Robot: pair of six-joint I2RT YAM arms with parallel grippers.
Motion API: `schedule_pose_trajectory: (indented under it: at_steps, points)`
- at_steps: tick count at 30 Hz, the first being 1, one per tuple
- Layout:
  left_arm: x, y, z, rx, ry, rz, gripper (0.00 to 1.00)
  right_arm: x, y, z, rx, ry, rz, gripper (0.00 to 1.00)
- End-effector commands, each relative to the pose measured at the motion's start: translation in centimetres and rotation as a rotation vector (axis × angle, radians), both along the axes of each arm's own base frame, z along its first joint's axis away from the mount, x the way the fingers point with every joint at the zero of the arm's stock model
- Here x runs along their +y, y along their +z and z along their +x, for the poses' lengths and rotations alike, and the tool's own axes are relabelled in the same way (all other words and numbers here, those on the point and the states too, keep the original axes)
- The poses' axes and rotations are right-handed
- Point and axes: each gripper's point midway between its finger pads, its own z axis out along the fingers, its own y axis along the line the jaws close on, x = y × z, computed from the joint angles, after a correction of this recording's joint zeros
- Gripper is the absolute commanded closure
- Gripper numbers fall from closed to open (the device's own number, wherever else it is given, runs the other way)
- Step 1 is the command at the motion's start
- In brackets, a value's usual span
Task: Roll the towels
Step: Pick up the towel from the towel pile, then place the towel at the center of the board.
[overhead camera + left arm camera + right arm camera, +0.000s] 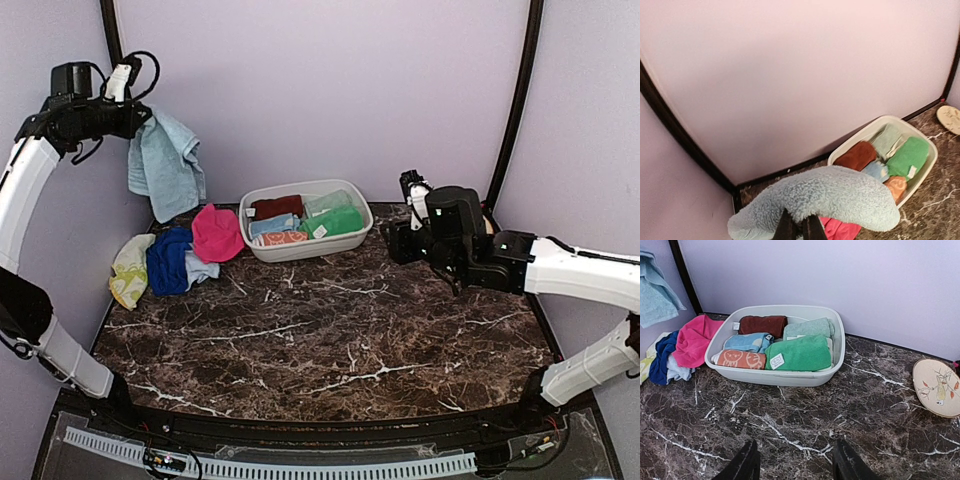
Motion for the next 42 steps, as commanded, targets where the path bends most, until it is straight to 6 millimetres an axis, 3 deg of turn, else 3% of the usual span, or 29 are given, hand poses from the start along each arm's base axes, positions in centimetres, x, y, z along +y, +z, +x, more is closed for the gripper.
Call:
schedule_pose_trajectory:
  at_steps: [1,5,8,10,13,15,17,20,23,24,26,30,34,37,42]
  points:
    - [-4.5,4.4,-5.1,-0.009,-0.160,-0.057,1.00,1.5,2.7,-0.6,-0.036,0.028,0.052,0.51]
    - [-6.4,6.9,-8.1,-0.018,-0.239,-0.125,1.00,2.0,3.1,-1.5,-0.051,0.037,0.046,0.52]
    - [-7.4,5.9,-9.2,0.036,-0.285,-0.166,1.00,2.6,2.7,-2.1,-0.048,0.054,0.036,0.51]
    - [-7.8,3.1,-9.2,0.112,-0.298,-0.188,1.00,2.9,2.4,-2.5,-0.045,0.063,0.034,0.52]
    - [-8.4,-3.3,-8.5,0.238,-0.303,-0.192,0.98,3.6,1.9,-2.8,-0.040,0.076,0.030,0.52]
    - [-8.3,-8.4,-7.7,0.296,-0.285,-0.138,0.87,4.0,1.5,-2.9,-0.035,0.082,0.023,0.52]
    - [-6.8,-13.4,-6.5,0.344,-0.215,-0.039,0.79,4.5,1.1,-3.0,-0.027,0.089,0.009,0.52]
    - [-5.5,-19.0,-6.0,0.433,-0.181,0.069,0.50,5.4,0.1,-3.3,-0.013,0.105,-0.031,0.52]
    - [-6.3,-21.6,-7.5,0.474,-0.246,0.107,0.26,5.9,-1.1,-3.5,0.004,0.113,-0.059,0.52]
    - [-7.0,-22.3,-8.2,0.481,-0.280,0.139,0.23,6.0,-1.5,-3.5,0.010,0.112,-0.062,0.52]
    - [-9.0,-24.3,-10.6,0.505,-0.381,0.228,0.22,6.2,-2.0,-3.4,0.017,0.110,-0.065,0.52]
    - [-13.4,-29.7,-17.8,0.640,-0.640,0.345,0.25,6.8,-2.6,-3.1,0.033,0.110,-0.086,0.52]
    - [-14.6,-35.4,-23.5,0.750,-0.805,0.496,0.29,7.3,-3.2,-2.8,0.048,0.105,-0.105,0.53]
    - [-14.1,-37.8,-25.0,0.803,-0.845,0.542,0.30,7.4,-3.4,-2.7,0.057,0.105,-0.108,0.53]
    - [-13.3,-39.9,-25.0,0.834,-0.858,0.615,0.35,7.1,-3.3,-2.7,0.065,0.098,-0.097,0.53]
